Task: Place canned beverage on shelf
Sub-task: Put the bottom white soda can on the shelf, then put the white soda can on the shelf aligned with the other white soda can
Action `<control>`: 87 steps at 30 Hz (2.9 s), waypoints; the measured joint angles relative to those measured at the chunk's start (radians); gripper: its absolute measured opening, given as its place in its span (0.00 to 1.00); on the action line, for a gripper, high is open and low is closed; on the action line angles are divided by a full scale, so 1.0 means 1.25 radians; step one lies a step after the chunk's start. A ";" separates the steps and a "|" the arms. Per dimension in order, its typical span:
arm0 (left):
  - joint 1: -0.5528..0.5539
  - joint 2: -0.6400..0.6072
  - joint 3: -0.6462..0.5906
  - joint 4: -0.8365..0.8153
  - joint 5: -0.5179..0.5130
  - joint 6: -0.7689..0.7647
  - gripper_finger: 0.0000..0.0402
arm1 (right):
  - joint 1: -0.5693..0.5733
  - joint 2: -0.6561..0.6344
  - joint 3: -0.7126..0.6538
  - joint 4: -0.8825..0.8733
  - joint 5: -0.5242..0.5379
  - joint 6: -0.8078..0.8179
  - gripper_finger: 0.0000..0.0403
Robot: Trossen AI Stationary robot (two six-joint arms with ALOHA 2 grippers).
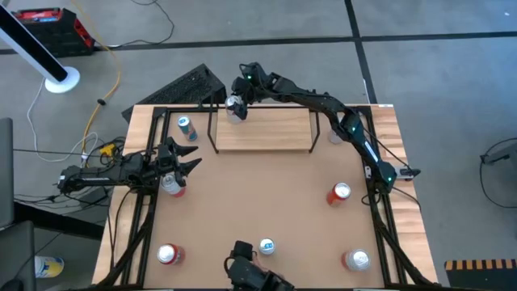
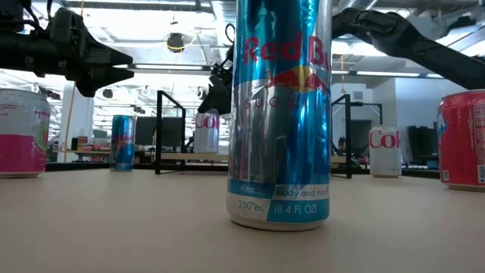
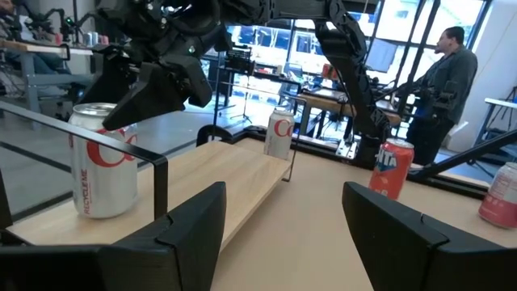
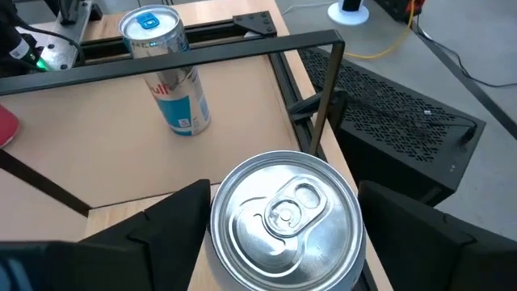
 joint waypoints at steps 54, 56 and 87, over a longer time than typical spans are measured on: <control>0.000 0.000 0.000 -0.086 0.000 0.002 0.58 | -0.409 -1.140 -1.009 -0.367 0.116 -0.007 0.85; 0.000 0.000 0.000 -0.085 -0.001 0.002 0.58 | -0.398 -1.150 -1.041 -0.338 0.116 0.023 0.85; 0.000 0.000 0.000 -0.087 -0.003 -0.015 0.58 | -0.331 -0.969 -1.073 -0.326 0.282 0.152 0.85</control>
